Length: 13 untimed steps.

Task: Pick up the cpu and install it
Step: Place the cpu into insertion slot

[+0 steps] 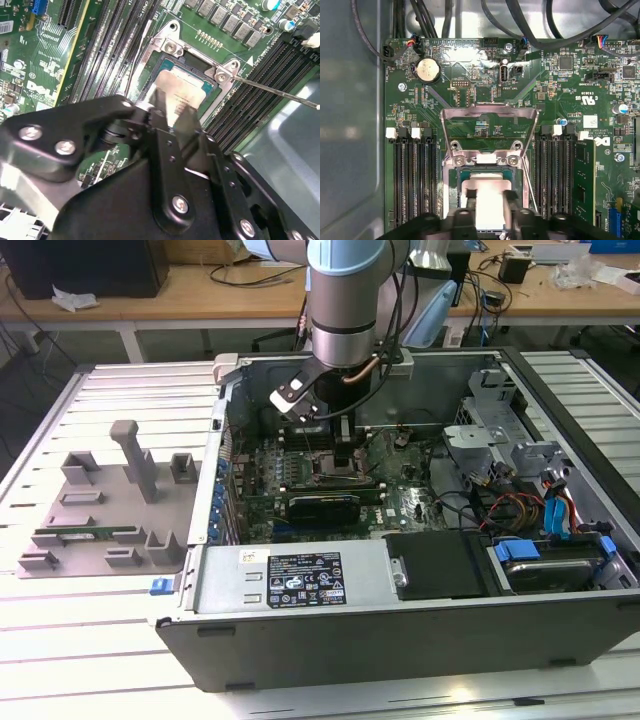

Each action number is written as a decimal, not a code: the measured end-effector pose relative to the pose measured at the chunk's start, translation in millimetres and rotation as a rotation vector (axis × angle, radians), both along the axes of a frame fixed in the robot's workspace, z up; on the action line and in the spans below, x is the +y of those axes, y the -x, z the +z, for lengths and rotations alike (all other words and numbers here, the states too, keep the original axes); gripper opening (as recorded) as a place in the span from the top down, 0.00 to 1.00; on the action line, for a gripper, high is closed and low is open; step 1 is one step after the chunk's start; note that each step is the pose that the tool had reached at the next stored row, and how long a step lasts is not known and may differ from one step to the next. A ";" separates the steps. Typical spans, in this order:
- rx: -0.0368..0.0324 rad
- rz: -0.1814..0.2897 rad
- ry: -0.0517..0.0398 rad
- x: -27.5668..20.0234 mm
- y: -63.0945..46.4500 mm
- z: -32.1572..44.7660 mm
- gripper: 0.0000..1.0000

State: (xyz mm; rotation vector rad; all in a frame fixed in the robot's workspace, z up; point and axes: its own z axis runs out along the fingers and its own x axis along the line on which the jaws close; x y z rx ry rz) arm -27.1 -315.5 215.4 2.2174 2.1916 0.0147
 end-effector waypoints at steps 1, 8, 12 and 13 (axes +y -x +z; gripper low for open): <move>0.0000 0.000 0.0000 0.0 0.0 0.1 0.78; 0.0000 0.000 0.0000 0.0 0.0 0.6 0.89; -0.0004 0.000 0.0001 0.0 2.4 -0.5 0.89; -0.0005 0.000 0.0001 0.0 3.3 -2.0 0.89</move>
